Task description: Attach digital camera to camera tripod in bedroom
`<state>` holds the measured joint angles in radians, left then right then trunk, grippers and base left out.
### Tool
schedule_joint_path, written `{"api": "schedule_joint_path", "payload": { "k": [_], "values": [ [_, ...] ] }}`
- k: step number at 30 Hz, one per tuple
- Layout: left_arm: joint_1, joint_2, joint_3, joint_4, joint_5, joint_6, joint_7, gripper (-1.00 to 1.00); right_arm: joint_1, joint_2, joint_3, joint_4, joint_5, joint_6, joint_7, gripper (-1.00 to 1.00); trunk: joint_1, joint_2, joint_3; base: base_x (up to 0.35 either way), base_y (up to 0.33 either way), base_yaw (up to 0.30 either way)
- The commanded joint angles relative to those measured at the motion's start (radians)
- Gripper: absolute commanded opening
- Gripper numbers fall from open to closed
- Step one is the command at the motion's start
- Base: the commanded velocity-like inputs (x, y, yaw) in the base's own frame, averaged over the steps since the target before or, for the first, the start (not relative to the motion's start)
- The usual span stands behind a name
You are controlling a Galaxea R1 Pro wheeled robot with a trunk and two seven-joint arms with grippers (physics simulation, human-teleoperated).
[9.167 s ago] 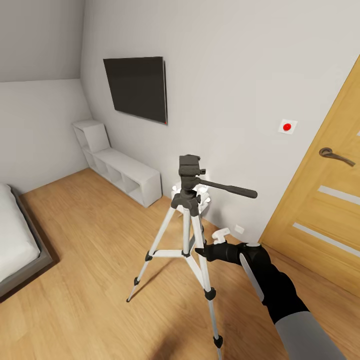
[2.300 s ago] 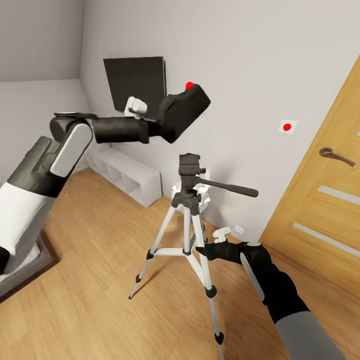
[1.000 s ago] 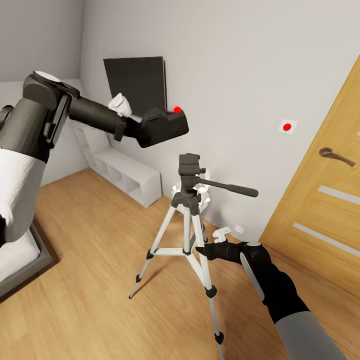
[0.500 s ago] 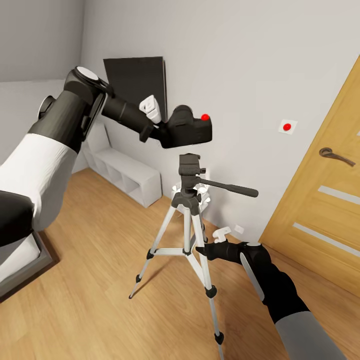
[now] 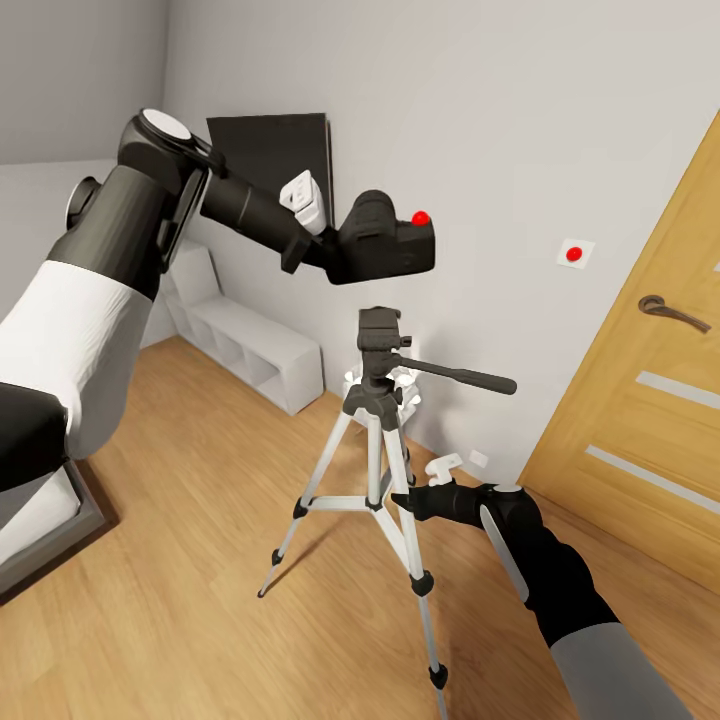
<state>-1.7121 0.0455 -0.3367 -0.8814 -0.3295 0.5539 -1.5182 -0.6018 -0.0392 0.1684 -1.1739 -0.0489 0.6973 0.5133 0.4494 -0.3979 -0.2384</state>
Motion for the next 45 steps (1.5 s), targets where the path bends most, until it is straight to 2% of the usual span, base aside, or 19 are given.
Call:
{"api": "schedule_joint_path", "payload": {
  "k": [1,15,26,39,43,45],
  "values": [
    [-0.001,0.000,-0.001,-0.001,-0.005,0.007,-0.005,-1.00,-0.001,-0.001,0.001,-0.001,0.000,0.004,-0.003,-1.00,0.001,-0.002,-0.002,0.000,0.000,0.000],
    [-0.001,0.002,-0.001,-0.005,0.000,0.008,-0.005,-1.00,-0.001,-0.001,0.002,-0.003,0.000,0.004,-0.021,-1.00,0.001,-0.002,-0.002,0.000,0.000,0.000],
    [-0.001,0.002,-0.005,-0.005,-0.011,0.006,-0.005,-1.00,-0.001,-0.002,0.002,-0.006,0.000,0.004,-0.020,-1.00,0.001,-0.002,-0.002,0.000,0.000,0.000],
    [-0.001,0.001,-0.013,0.035,-0.001,0.020,-0.007,-1.00,-0.001,-0.001,0.000,-0.005,0.000,0.004,-0.021,-1.00,0.001,-0.002,-0.002,0.000,0.000,0.000],
    [-0.001,0.000,-0.028,0.052,0.001,0.020,-0.007,-1.00,-0.001,-0.001,0.000,-0.005,0.000,0.004,-0.021,-1.00,0.001,-0.002,-0.002,0.000,0.000,0.000],
    [-0.001,0.000,-0.052,0.076,0.004,0.019,-0.007,-1.00,-0.001,-0.001,0.000,-0.004,0.000,0.004,-0.021,-1.00,0.001,-0.002,-0.002,0.000,0.000,0.000]
  ]
}}
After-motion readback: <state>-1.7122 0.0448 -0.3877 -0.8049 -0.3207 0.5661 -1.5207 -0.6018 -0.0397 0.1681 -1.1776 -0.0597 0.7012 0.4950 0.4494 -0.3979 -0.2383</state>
